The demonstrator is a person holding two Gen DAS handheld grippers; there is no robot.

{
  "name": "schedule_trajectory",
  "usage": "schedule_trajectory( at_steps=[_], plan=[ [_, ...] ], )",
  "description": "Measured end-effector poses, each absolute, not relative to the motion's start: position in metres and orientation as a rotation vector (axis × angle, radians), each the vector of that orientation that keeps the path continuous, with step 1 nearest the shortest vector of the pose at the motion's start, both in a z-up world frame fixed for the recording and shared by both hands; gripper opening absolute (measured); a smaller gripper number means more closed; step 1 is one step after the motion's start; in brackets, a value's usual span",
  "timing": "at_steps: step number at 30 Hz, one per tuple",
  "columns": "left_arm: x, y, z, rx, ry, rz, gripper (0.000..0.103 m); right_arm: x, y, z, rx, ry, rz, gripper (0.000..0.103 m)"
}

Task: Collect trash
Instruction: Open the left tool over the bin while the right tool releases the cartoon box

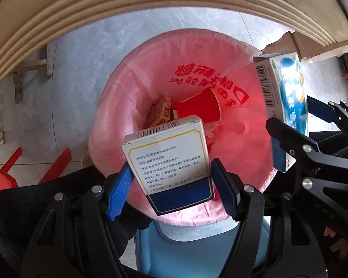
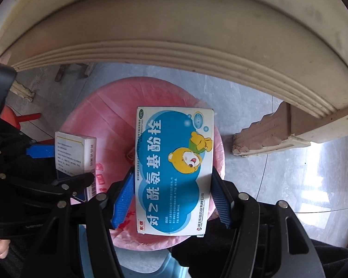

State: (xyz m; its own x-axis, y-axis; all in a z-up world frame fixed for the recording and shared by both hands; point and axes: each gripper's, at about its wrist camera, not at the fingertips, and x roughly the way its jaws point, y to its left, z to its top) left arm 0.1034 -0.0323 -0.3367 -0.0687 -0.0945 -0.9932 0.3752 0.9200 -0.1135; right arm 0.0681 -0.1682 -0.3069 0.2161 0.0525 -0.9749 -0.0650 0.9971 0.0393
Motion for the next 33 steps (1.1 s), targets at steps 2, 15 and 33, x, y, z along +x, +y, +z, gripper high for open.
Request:
schedule_trajectory(
  at_steps=[2,15,33],
  plan=[
    [0.105,-0.033,-0.342,0.224,1.609,-0.376,0.066,0.069,-0.169,-0.313,0.0,1.364,0.082,0.06],
    [0.105,-0.032,-0.354,0.246,1.658,-0.355,0.066,0.071,-0.165,-0.321,0.007,1.382,0.088,0.06],
    [0.114,-0.013,-0.357,0.242,1.681,-0.246,0.073,0.078,-0.169,-0.338,0.06,1.445,0.122,0.076]
  ],
)
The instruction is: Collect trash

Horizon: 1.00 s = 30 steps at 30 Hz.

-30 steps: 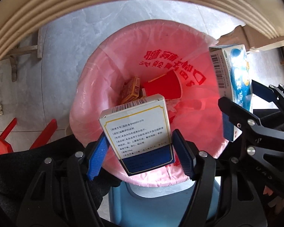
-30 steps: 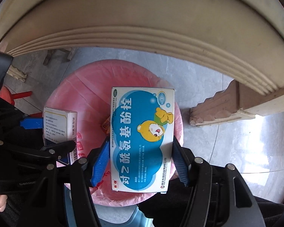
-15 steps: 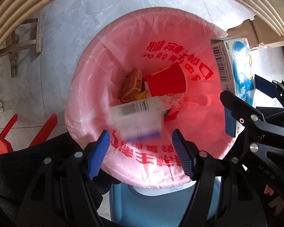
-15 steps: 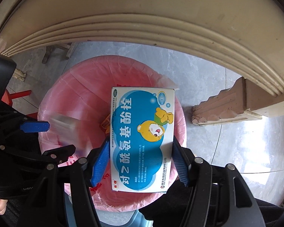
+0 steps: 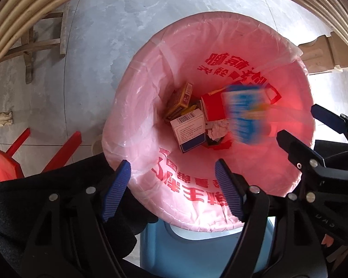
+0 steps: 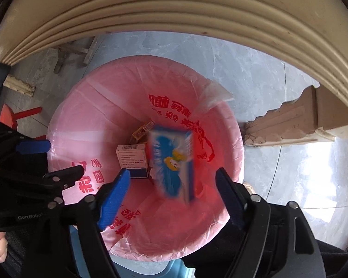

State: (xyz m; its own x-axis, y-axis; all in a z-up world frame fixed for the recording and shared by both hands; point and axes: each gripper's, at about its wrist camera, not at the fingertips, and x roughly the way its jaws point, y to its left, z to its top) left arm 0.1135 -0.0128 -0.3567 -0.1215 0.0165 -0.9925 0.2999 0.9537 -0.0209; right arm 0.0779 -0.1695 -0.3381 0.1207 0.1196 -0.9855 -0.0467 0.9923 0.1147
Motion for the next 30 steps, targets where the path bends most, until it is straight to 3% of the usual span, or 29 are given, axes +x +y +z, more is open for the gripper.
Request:
schedule_trajectory(
  at_steps=[22,30],
  plan=[
    [0.11,-0.018,-0.346,0.252,1.642,-0.241,0.073,0.072,-0.176,-0.331,0.082,1.435,0.082,0.079],
    [0.095,-0.03,-0.314,0.317,1.495,-0.23,0.073,0.053,-0.186,-0.311,0.118,1.399,-0.024,0.079]
  ],
)
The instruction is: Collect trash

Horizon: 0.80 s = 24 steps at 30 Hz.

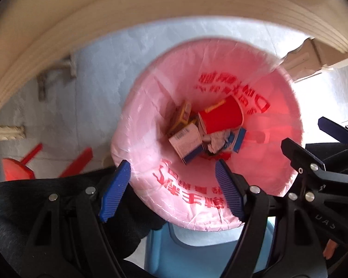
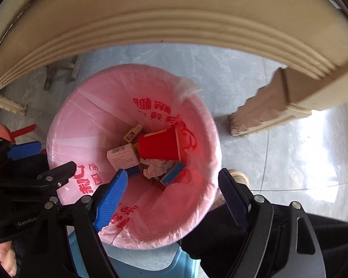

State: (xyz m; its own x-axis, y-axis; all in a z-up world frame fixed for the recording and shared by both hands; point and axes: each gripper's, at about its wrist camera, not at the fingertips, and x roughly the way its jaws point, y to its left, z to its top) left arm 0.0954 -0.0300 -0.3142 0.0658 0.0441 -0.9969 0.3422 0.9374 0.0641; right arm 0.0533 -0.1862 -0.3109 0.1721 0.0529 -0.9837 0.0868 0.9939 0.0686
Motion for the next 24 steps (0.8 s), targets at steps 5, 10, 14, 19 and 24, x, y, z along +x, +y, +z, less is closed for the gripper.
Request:
schedule_trajectory(
  at_steps=[5,10,14,19,24],
  plan=[
    [0.081,-0.037,-0.268,0.305,1.337,-0.228,0.073,0.036,-0.192,-0.266,0.096,1.273,-0.102,0.079],
    [0.066,-0.038,-0.218,0.228,1.219,-0.221,0.073,0.017,-0.196,-0.215,0.081,1.141,-0.156,0.079],
    [0.054,-0.039,-0.182,0.175,1.144,-0.212,0.073,-0.001,-0.197,-0.17,0.069,1.026,-0.177,0.079],
    [0.038,-0.04,-0.131,0.147,1.022,-0.187,0.073,-0.023,-0.195,-0.115,0.054,0.872,-0.192,0.08],
    [0.018,-0.036,-0.071,0.114,0.858,-0.162,0.074,-0.047,-0.195,-0.057,0.04,0.694,-0.225,0.087]
  ],
)
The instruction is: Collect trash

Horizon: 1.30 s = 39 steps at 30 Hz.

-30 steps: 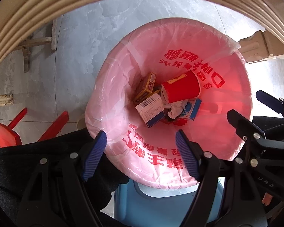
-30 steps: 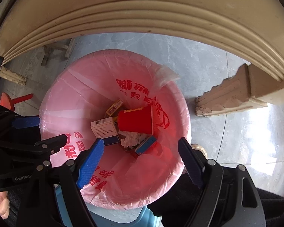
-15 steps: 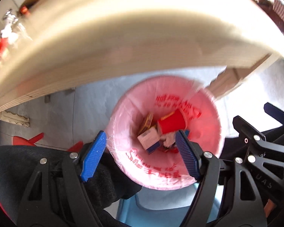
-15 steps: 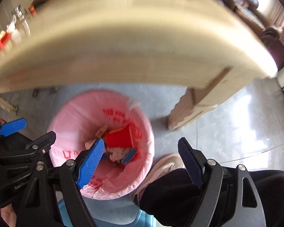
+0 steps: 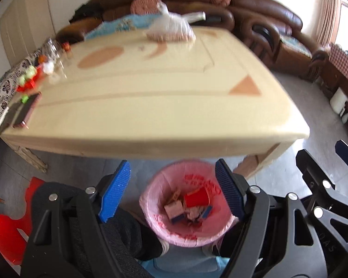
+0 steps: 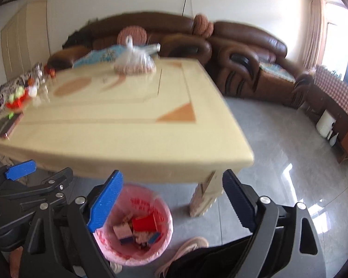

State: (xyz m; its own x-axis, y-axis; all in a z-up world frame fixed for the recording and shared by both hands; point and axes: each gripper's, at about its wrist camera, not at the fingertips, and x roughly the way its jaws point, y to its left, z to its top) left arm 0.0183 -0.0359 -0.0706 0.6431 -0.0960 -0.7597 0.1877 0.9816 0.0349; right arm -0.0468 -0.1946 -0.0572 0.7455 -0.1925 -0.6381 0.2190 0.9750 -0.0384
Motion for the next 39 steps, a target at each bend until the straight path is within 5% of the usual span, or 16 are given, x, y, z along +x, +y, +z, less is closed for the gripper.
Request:
schedule_trajectory(
  at_steps=[16,39],
  plan=[
    [-0.023,-0.029,0.021,0.091,0.648,-0.071,0.086,-0.101,-0.181,0.046,0.024,0.431,-0.284,0.095],
    [-0.035,-0.028,0.033,0.094,0.624,-0.07,0.087,-0.115,-0.178,0.06,0.007,0.402,-0.302,0.096]
  ],
)
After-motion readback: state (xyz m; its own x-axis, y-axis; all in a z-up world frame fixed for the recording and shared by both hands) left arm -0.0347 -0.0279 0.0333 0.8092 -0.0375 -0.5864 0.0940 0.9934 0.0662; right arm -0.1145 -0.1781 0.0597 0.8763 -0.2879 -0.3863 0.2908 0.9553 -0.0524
